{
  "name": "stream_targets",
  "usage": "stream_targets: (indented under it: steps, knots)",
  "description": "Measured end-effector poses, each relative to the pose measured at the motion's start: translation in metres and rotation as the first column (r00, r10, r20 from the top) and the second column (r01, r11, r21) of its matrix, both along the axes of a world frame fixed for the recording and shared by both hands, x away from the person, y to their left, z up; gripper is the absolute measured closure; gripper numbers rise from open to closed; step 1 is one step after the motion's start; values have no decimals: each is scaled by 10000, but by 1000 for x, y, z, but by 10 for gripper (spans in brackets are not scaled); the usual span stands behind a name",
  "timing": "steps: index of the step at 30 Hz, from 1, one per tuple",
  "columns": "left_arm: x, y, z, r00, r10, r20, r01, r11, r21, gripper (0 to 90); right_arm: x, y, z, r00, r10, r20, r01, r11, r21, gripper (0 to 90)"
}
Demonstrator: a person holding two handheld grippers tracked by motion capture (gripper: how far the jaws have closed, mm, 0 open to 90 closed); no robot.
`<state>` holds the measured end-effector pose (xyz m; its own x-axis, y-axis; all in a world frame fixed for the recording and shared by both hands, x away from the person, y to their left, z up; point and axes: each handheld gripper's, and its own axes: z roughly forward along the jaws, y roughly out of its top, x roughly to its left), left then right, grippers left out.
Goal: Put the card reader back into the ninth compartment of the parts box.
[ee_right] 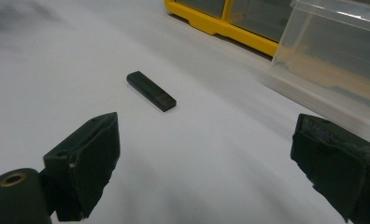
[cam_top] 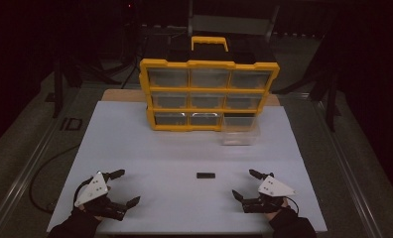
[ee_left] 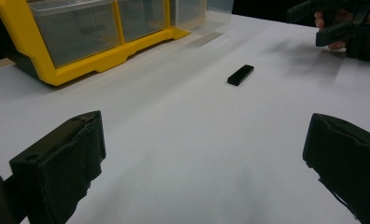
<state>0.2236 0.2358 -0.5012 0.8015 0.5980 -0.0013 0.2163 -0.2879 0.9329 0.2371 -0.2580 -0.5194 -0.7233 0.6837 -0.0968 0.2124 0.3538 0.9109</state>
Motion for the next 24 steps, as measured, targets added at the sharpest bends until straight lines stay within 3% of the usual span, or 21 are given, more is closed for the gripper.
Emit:
stream_targets:
  steps: [14,24]
  knots:
    - [4,-10,13,9993,-362,-33,363,9991,203,4,-1,0,2,9999,-41,95,41,10000,63,84]
    - [15,-16,36,9985,-540,48,538,9975,467,4,-1,0,3,9999,-55,109,54,9999,92,84]
